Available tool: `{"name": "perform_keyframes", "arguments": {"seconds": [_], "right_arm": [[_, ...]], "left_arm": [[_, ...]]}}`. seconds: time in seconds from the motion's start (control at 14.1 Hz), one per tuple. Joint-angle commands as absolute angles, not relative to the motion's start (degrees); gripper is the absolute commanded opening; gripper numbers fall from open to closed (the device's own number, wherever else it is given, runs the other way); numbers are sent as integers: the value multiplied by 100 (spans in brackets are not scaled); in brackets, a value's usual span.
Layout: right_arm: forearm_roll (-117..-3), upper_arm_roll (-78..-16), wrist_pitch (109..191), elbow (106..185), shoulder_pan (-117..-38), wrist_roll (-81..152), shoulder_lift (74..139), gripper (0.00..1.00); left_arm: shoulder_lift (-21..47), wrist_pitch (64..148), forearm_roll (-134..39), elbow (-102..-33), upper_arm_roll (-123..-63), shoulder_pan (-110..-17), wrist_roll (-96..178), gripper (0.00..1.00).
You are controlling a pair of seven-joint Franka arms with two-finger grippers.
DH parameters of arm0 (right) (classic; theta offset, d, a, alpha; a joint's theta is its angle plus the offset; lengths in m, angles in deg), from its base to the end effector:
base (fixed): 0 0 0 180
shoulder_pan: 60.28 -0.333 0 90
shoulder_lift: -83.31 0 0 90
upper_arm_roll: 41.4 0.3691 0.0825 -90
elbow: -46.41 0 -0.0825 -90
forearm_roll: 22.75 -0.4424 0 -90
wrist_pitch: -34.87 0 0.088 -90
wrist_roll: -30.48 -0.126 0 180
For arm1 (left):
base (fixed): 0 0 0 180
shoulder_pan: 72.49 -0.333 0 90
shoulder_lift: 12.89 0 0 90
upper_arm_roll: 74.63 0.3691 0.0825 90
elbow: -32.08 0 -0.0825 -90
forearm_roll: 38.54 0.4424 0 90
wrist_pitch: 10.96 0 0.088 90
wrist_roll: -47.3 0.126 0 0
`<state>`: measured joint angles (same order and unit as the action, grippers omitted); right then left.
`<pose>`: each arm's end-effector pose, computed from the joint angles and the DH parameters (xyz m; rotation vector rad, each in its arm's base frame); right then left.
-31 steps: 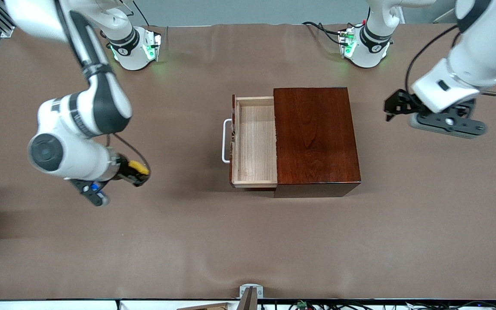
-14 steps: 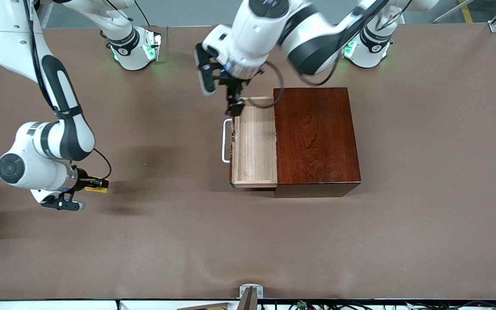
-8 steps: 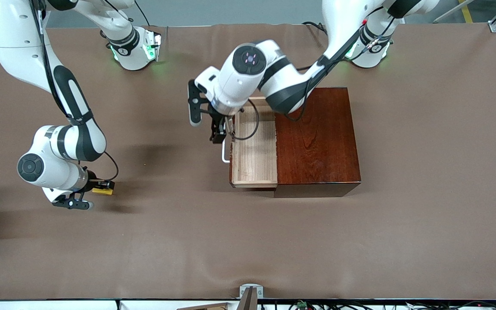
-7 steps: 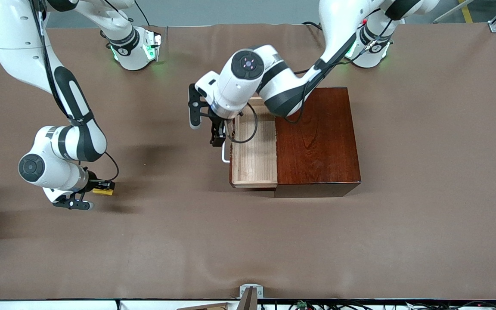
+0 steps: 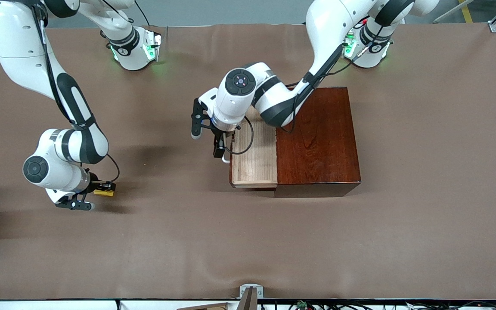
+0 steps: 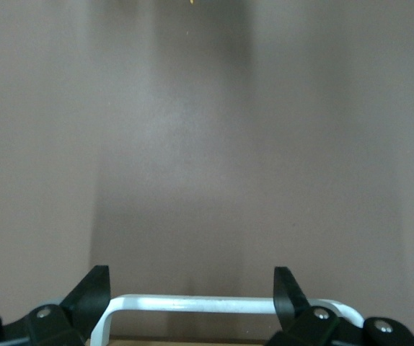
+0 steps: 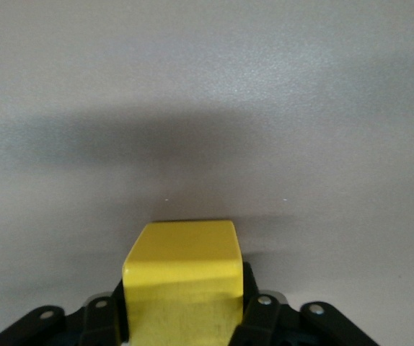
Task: Open drawer, take yellow block, close drawer
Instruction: 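Push the drawer inward with the left gripper while the right gripper sets the cube down, then push the drawer shut with the left gripper while the right gripper retracts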
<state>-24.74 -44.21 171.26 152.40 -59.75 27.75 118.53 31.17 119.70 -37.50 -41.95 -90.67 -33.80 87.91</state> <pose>0.6979 -0.0385 0.1613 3.1275 -0.1946 -0.1304 0.5463 -0.6628 0.3187 2.0654 -2.0733 0.3294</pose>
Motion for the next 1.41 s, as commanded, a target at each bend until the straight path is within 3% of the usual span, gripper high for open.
{"name": "perform_keyframes", "arguments": {"seconds": [0.0,0.92,1.34], "right_arm": [[-2406,-4325,17129,15284,-5861,2828,11864,100],[-2406,-4290,15925,15162,-6098,2811,10573,100],[-2415,-4272,14099,14292,-6212,2837,9853,100]], "left_arm": [[3176,11817,-3635,-4061,-9019,-3329,8852,100],[2868,10015,-2713,-4035,-8887,-3338,8825,100],[2745,9040,-2089,-4043,-8720,-3373,8808,100]]}}
